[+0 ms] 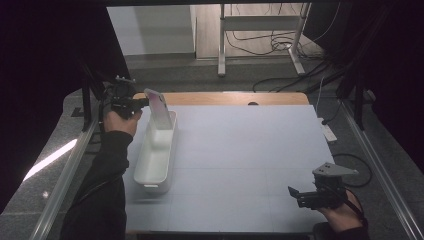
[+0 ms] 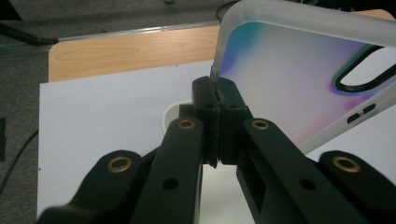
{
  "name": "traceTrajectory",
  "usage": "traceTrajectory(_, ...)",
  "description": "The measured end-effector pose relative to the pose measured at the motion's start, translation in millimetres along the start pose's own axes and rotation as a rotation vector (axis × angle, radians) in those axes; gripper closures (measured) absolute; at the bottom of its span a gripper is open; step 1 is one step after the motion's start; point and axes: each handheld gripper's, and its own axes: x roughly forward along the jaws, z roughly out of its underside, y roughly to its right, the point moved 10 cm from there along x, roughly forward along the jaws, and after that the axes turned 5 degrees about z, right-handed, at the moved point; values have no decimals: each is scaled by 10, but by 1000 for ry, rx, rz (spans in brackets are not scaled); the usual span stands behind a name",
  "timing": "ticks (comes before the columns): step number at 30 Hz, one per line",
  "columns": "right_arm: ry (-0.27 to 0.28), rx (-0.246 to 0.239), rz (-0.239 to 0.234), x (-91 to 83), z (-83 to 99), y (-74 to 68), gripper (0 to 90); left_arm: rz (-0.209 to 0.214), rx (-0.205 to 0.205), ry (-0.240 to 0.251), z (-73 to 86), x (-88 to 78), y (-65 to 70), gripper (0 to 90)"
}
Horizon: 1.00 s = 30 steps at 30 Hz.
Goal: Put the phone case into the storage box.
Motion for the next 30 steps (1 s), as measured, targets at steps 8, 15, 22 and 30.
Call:
traceTrajectory(8, -3, -5, -4, 1, 2, -9, 0, -30, -36, -9, 52, 154, -72, 883)
traceTrajectory(15, -3, -9, -6, -1, 3, -11, 0, -57, -62, -23, 90, 258, -128, 883)
traceTrajectory(22, -4, -17, -10, 1, 5, -18, 0, -79, -86, -40, 171, 379, -187, 883)
traceTrajectory(30, -4, -19, -12, 3, 4, -24, 0, -87, -103, -53, 248, 488, -219, 883)
